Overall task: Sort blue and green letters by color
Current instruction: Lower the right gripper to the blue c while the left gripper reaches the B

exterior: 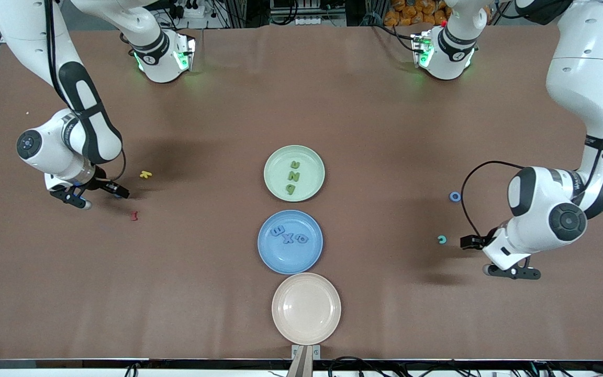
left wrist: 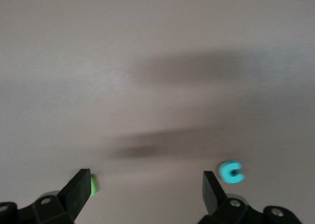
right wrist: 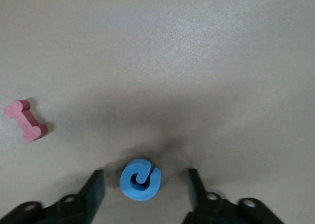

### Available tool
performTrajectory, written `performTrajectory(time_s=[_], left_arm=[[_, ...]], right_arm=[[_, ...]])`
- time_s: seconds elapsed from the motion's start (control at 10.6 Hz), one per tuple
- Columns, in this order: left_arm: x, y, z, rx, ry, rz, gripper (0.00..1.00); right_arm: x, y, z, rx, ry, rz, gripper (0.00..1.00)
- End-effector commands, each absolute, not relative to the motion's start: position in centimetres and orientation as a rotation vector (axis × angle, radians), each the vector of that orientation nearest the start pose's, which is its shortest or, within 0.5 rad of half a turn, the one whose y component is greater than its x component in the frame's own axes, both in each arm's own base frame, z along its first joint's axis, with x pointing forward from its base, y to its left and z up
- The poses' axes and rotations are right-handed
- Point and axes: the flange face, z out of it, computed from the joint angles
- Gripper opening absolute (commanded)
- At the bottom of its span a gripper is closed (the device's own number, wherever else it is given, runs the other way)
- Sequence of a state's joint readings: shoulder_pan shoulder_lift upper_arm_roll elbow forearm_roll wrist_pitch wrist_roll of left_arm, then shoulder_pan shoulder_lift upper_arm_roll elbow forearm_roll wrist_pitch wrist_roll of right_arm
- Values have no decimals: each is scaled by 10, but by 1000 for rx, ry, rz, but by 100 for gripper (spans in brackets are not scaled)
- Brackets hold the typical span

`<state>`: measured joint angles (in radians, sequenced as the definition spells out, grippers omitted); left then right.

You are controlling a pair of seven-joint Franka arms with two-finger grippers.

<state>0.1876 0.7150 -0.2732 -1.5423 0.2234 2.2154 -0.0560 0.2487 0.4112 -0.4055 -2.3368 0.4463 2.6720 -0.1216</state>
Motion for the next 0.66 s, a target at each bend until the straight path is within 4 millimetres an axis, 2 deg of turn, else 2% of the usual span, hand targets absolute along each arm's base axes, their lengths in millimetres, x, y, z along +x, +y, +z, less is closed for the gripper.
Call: performTrajectory(time_s=[0.0,0.19,0.38,0.57], left_arm=[[697,12,230,-3125,202,52,100],[690,25,221,-3126,174,86,98],[679,42,209,-3131,140,123,93],[673,49,199,-3138,125,101,91]], right_arm=[[491,-102,167,-3052,649,5,45],[491,-102,166,-3052,654,7,30],[492,-101,166,-3051,650,5,20],[494,-100,168,-3049,648,2,17]])
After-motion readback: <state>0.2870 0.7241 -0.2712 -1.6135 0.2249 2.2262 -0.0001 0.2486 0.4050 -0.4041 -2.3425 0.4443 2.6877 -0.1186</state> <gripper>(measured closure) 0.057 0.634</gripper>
